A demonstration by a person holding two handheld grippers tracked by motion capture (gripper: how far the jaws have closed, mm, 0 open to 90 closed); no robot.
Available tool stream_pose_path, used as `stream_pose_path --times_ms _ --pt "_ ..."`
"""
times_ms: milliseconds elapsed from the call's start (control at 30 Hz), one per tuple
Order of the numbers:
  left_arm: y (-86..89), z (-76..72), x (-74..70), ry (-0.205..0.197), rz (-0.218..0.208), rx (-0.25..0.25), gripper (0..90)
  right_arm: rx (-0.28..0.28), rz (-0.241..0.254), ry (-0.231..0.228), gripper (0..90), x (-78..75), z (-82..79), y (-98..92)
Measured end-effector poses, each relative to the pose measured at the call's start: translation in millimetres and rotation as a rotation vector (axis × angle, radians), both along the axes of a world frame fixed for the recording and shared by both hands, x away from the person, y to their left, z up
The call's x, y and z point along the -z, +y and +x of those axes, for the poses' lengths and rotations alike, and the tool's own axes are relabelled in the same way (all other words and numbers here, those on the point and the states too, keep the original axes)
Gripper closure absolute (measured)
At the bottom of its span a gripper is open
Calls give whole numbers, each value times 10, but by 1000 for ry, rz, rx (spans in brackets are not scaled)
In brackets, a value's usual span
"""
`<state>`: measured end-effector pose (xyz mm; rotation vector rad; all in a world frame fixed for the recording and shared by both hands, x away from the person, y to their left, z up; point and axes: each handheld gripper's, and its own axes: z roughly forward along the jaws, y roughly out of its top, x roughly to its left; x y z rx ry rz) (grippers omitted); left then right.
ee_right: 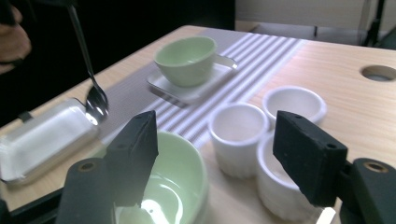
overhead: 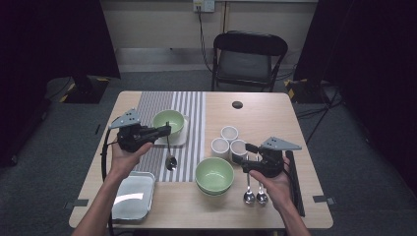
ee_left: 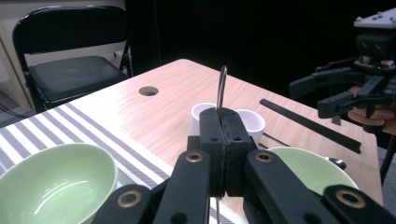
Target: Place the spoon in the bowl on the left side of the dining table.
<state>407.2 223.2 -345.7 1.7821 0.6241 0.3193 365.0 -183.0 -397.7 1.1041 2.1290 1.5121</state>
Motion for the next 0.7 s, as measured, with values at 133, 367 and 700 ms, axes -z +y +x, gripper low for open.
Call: stream_pose_path --times_ms 133,367,700 --pt "16 47 -24 -11 7 -16 899 32 -45 71 259 157 -17 -123" --pt "77 154 -65 -17 -2 -40 899 116 -118 126 213 378 -85 -369" --pt "121 253 -91 -24 1 -62 900 228 -150 151 169 497 -160 -773"
